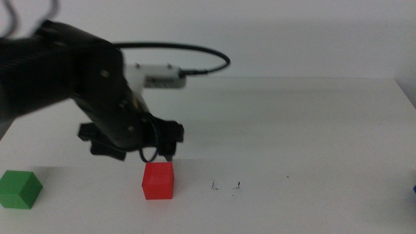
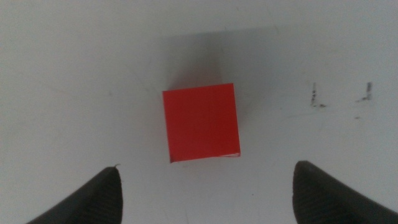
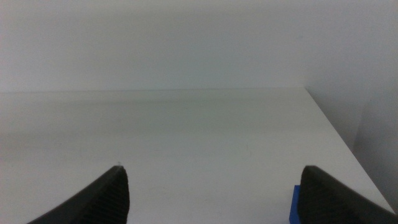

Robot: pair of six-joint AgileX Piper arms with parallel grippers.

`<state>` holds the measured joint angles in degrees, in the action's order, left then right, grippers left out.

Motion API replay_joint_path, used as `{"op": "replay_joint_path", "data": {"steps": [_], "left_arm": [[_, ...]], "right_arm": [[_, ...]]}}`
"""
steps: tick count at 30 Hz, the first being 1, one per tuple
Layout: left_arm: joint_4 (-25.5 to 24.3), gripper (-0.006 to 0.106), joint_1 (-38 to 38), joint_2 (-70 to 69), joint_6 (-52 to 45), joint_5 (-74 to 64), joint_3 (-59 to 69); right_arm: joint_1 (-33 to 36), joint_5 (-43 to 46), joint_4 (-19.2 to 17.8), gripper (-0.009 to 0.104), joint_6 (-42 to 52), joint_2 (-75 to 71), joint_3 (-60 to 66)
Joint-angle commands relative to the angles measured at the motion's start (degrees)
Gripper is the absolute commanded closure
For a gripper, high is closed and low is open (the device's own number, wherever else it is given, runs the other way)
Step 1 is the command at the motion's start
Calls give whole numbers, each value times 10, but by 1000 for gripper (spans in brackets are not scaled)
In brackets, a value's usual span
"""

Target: Stack red cubes first, then green, then blue cubes in a specific spot.

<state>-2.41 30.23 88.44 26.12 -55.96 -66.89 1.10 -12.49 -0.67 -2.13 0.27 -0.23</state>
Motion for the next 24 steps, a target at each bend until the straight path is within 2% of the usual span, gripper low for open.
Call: {"op": "replay_joint_path", "data": {"steps": [1,16,19,21,24], "left_arm": [[-7,7,7,27,19,7,-6],[-29,8,7,161,69,100,-6],[-29,17,7,175,70,103,-6],[-31,29,7,175,75,106,-5],[-26,55,7,173,85,104,-4]], "right_arm": [[-5,5,-5,2,5,-3,2],[-5,5,-5,2,5,-3,2],[-5,5,-5,2,5,-3,2],[-5,5,-5,2,5,-3,2],[-5,5,-5,2,5,-3,2]]}}
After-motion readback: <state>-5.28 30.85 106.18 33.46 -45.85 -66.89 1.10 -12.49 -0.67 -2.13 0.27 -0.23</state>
